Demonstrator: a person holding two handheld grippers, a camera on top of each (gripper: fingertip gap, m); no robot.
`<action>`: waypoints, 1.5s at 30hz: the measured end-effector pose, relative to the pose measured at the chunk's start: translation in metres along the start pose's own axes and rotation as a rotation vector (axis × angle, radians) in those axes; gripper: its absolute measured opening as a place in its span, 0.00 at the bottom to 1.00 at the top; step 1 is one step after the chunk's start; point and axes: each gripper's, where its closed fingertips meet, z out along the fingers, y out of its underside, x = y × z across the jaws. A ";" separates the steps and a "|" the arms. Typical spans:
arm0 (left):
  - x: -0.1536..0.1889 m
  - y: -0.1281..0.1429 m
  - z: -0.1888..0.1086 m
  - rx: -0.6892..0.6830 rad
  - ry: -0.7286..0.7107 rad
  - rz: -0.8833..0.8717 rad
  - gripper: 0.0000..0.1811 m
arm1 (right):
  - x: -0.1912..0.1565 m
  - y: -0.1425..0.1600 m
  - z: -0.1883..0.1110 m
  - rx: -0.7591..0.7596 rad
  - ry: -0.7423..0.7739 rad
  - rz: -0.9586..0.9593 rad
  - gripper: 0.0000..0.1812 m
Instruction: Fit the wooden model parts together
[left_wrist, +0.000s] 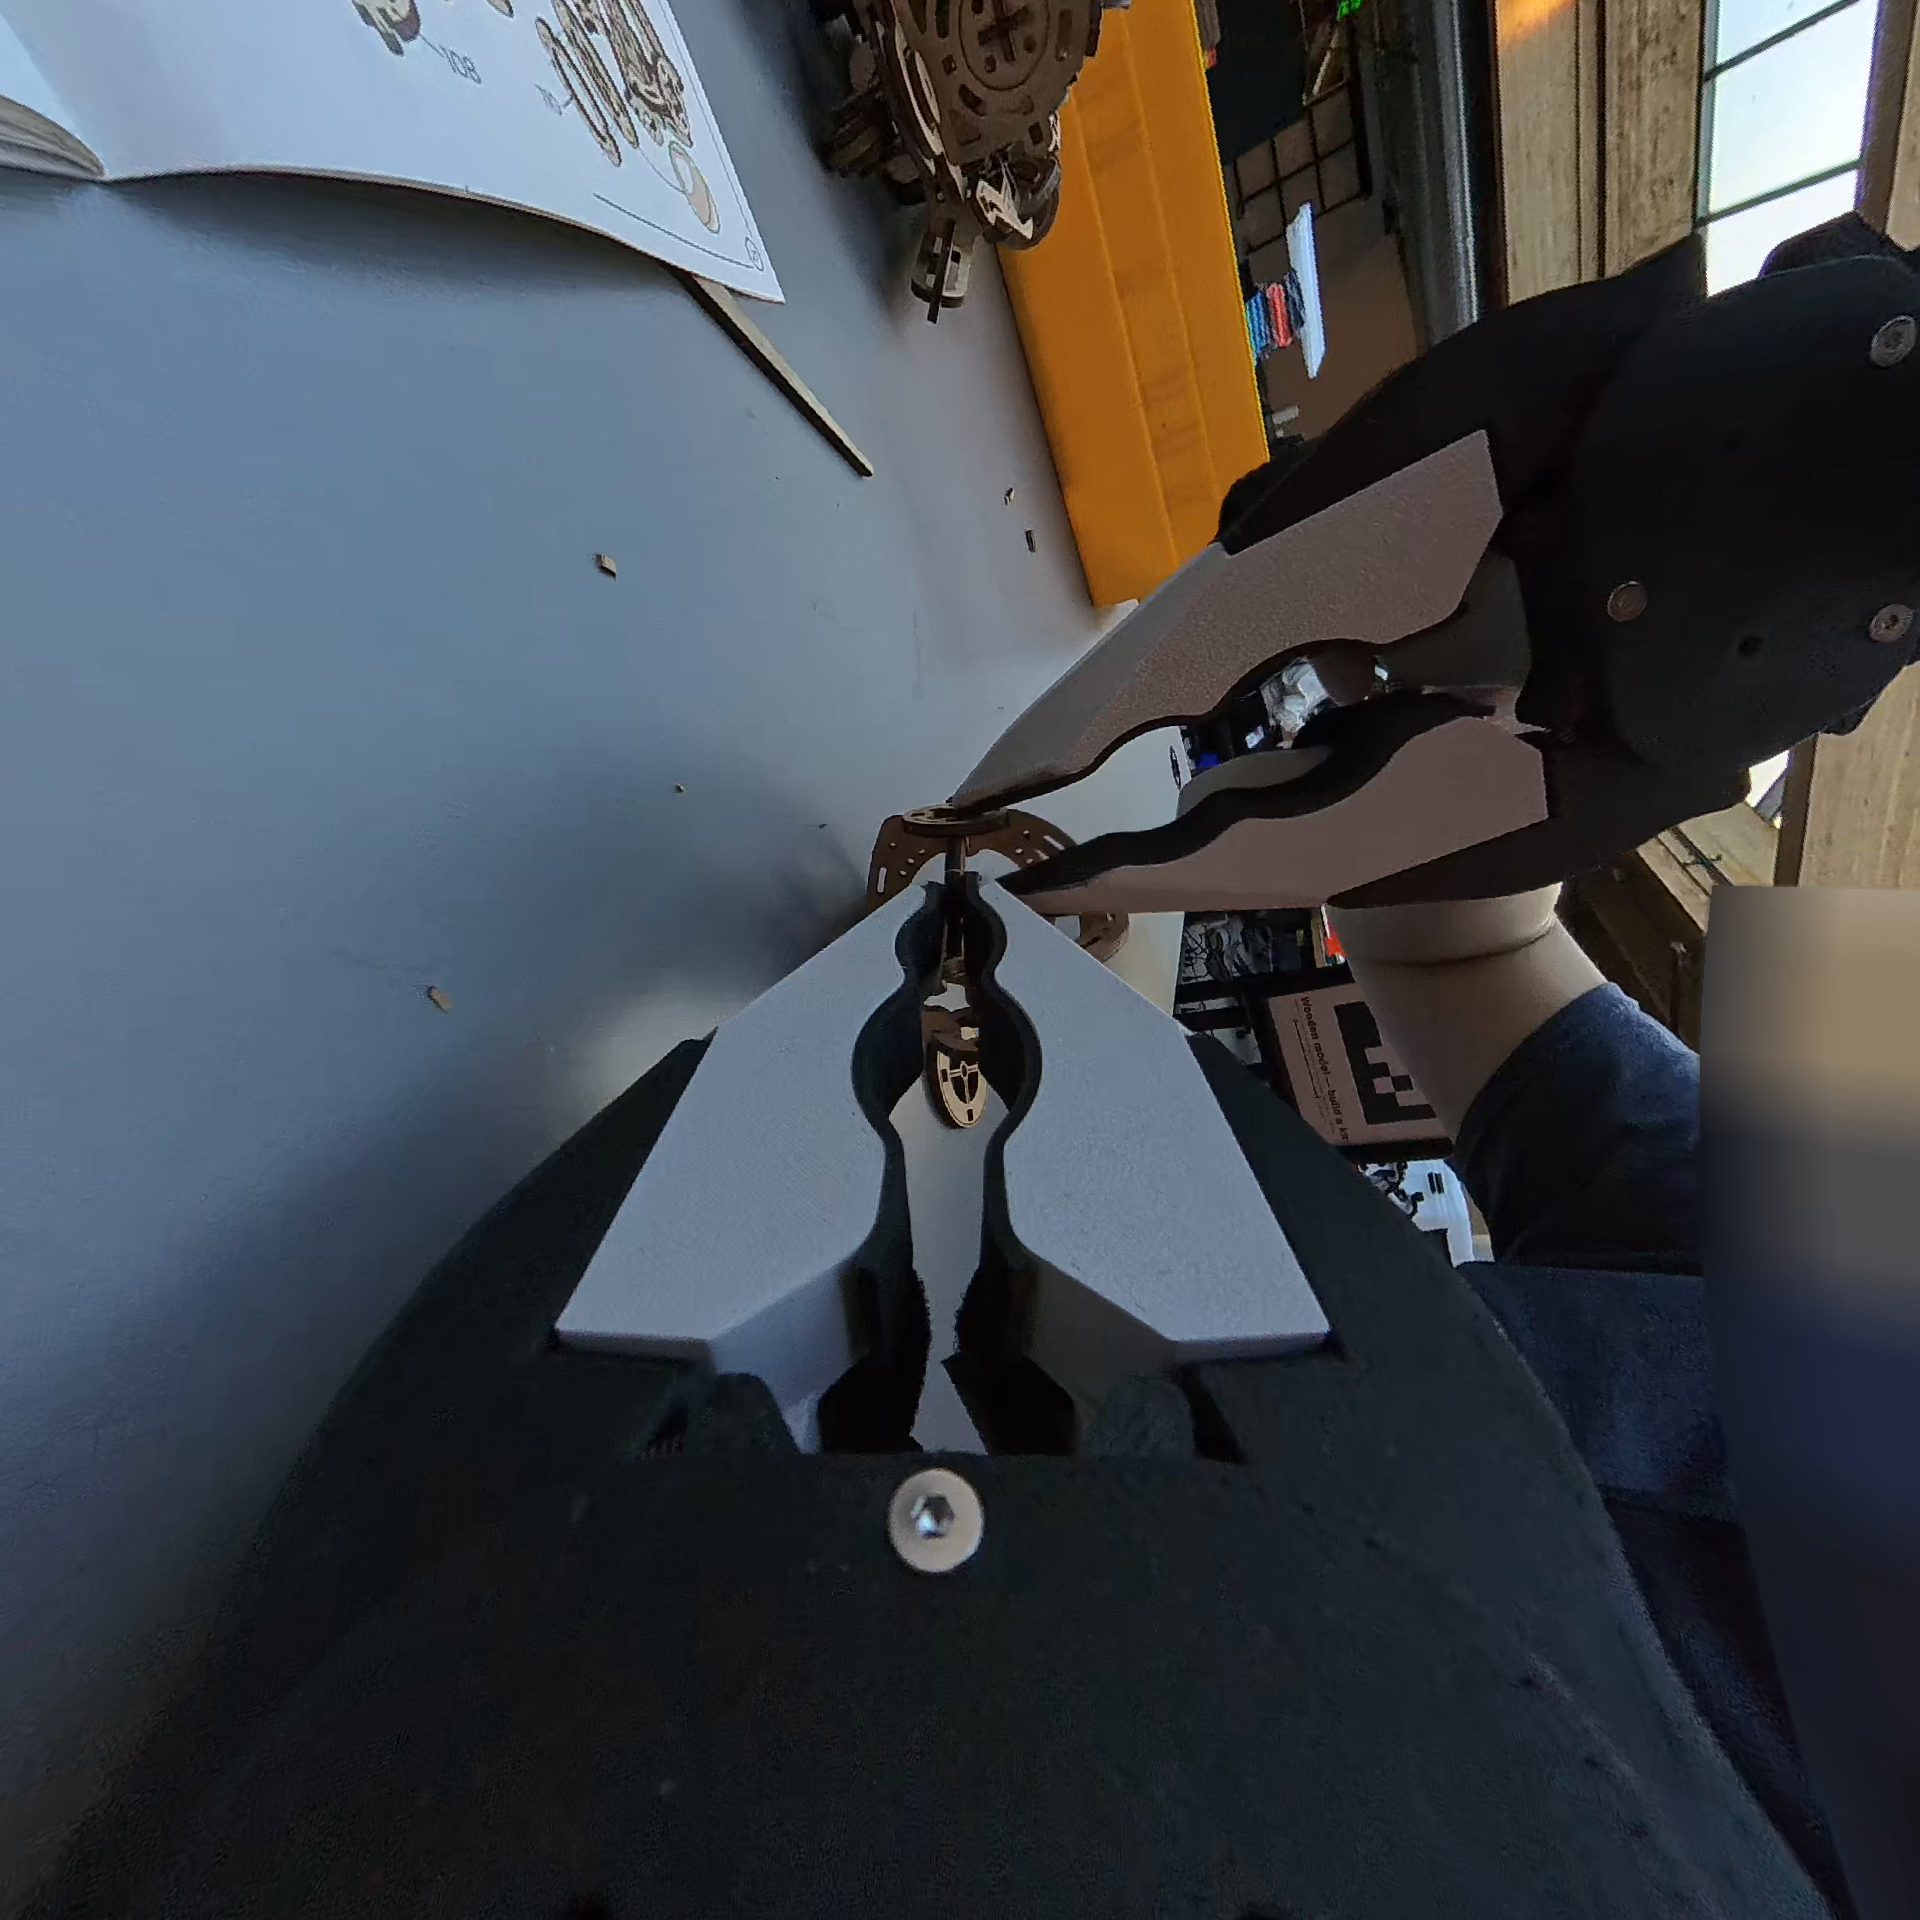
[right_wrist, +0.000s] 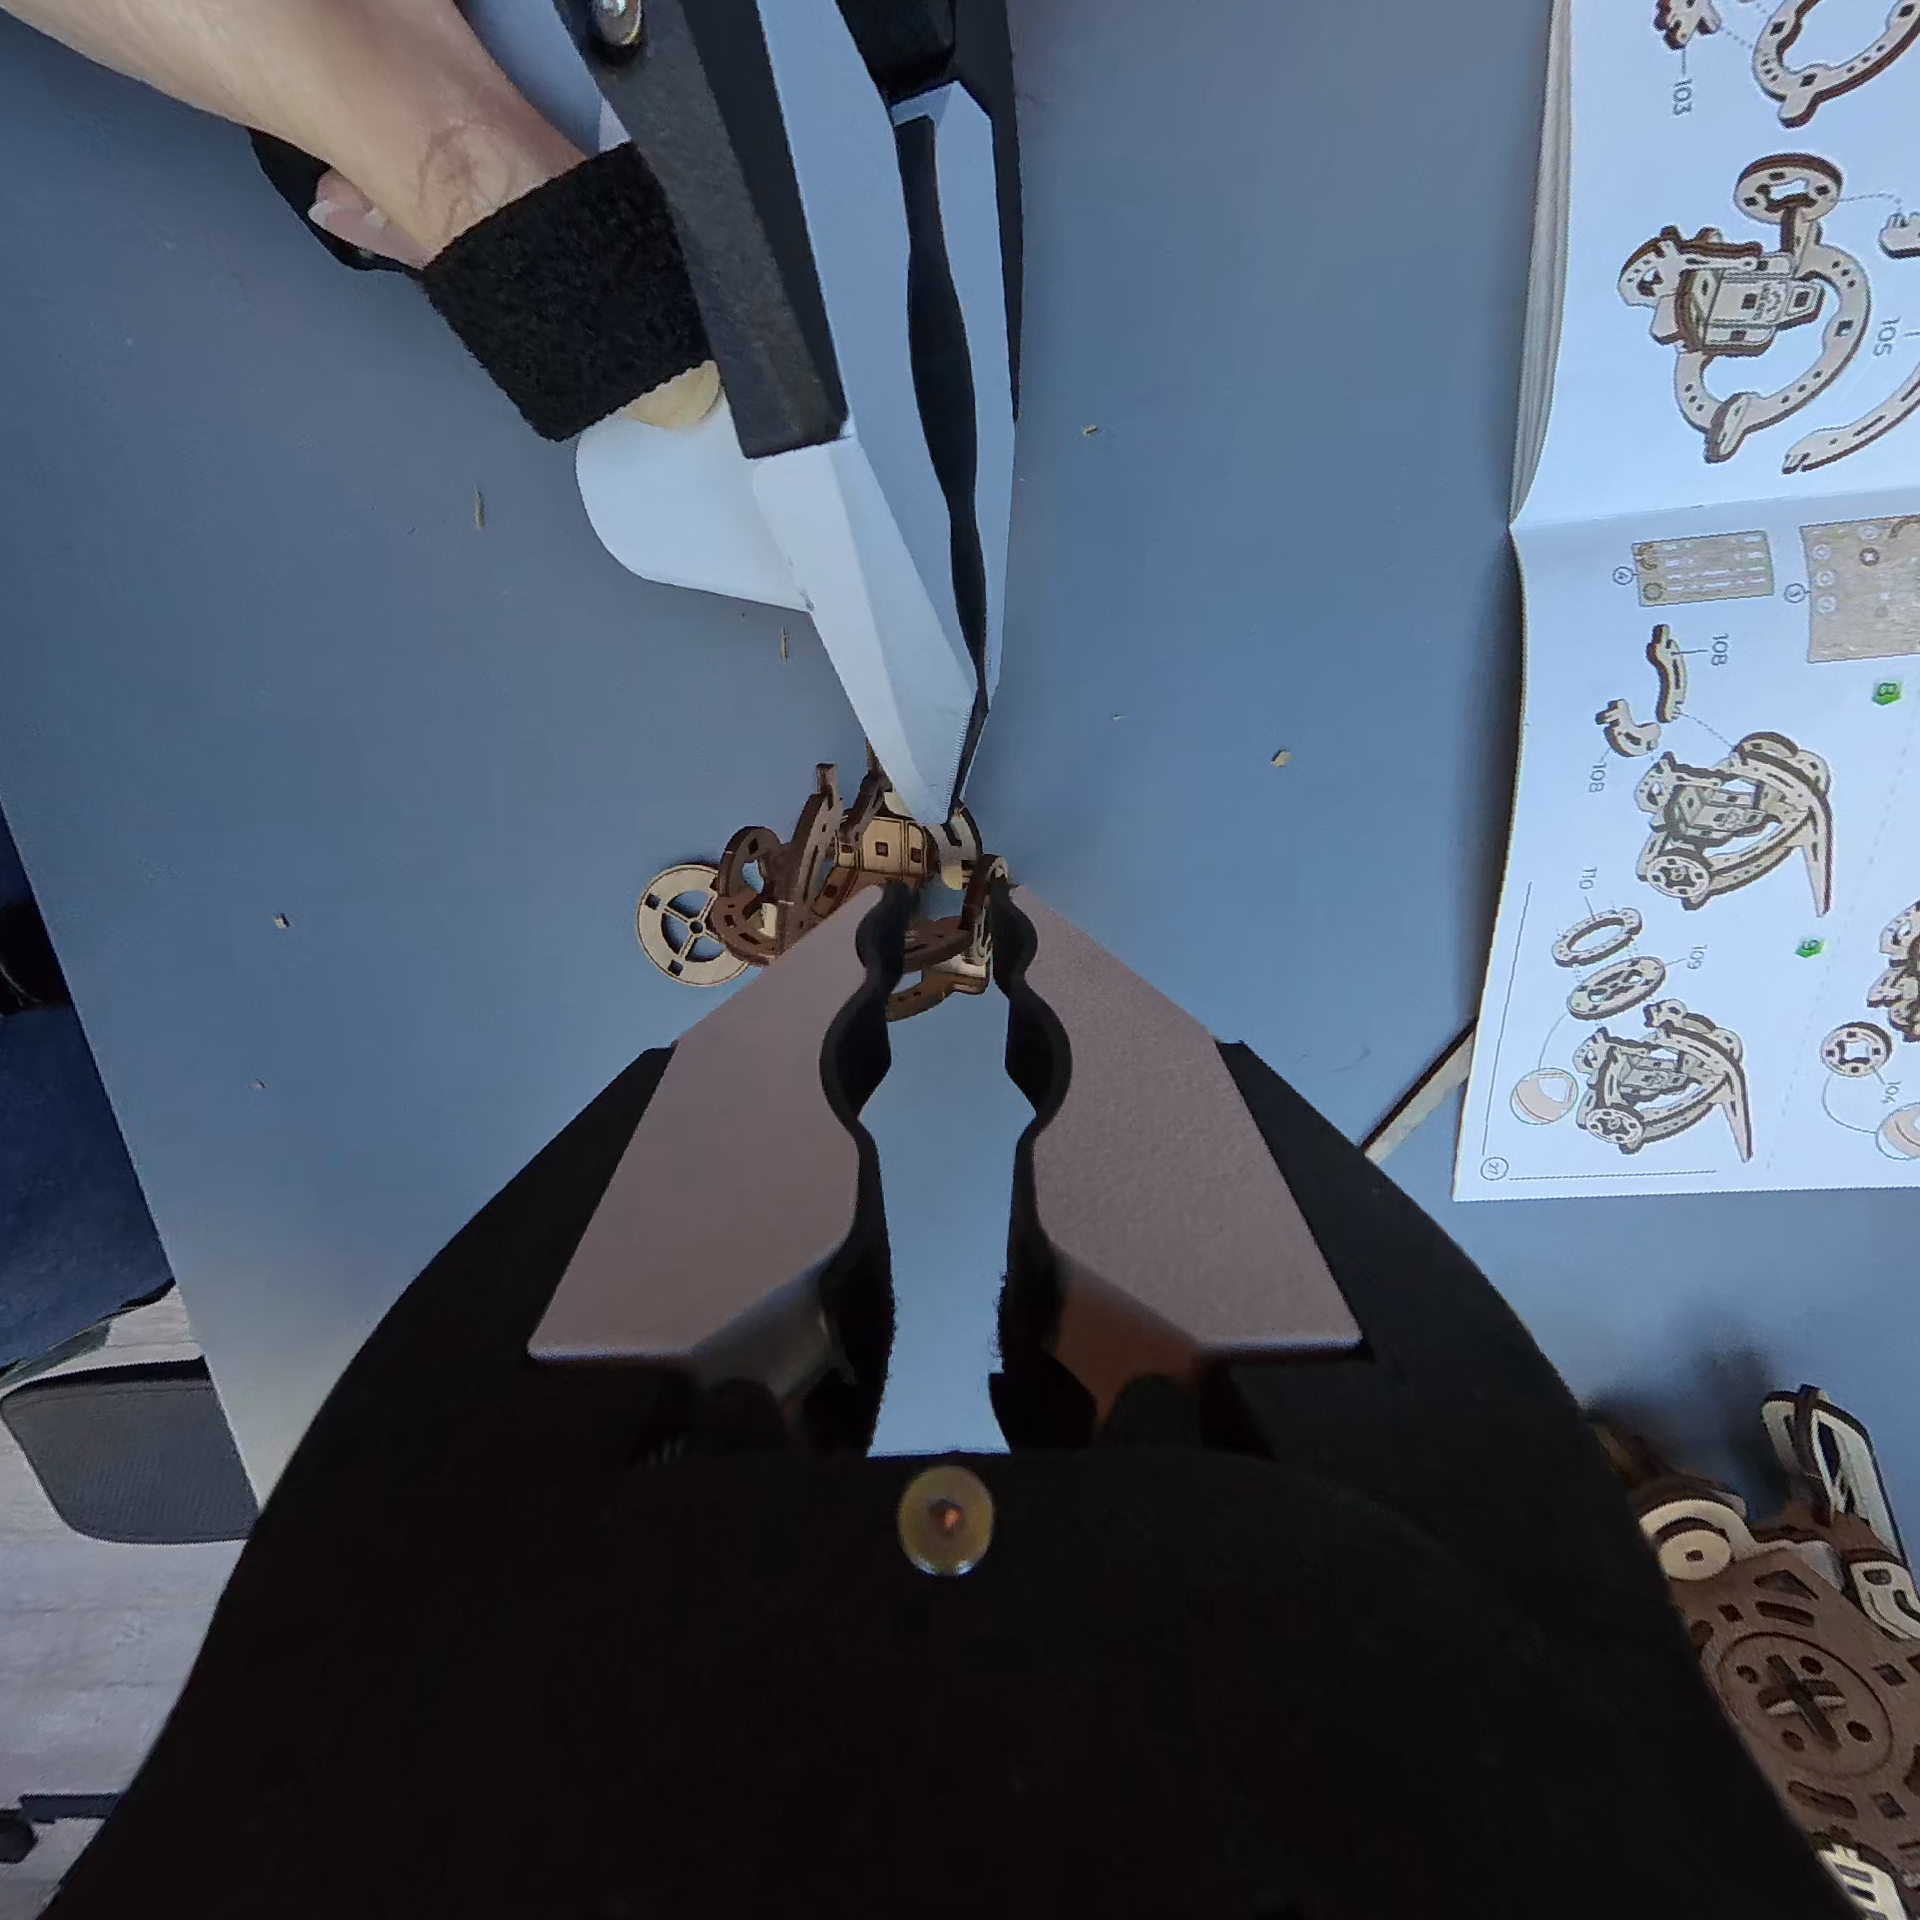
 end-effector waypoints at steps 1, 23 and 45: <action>0.000 0.000 0.000 0.001 -0.001 0.000 0.00 | 0.001 0.000 0.000 -0.005 0.014 -0.008 0.08; 0.000 -0.001 -0.001 -0.009 -0.011 0.022 0.00 | 0.006 0.001 0.006 -0.081 0.171 -0.109 0.04; 0.002 0.002 0.002 -0.033 -0.026 0.055 0.00 | 0.001 0.003 0.002 0.026 0.092 -0.112 0.06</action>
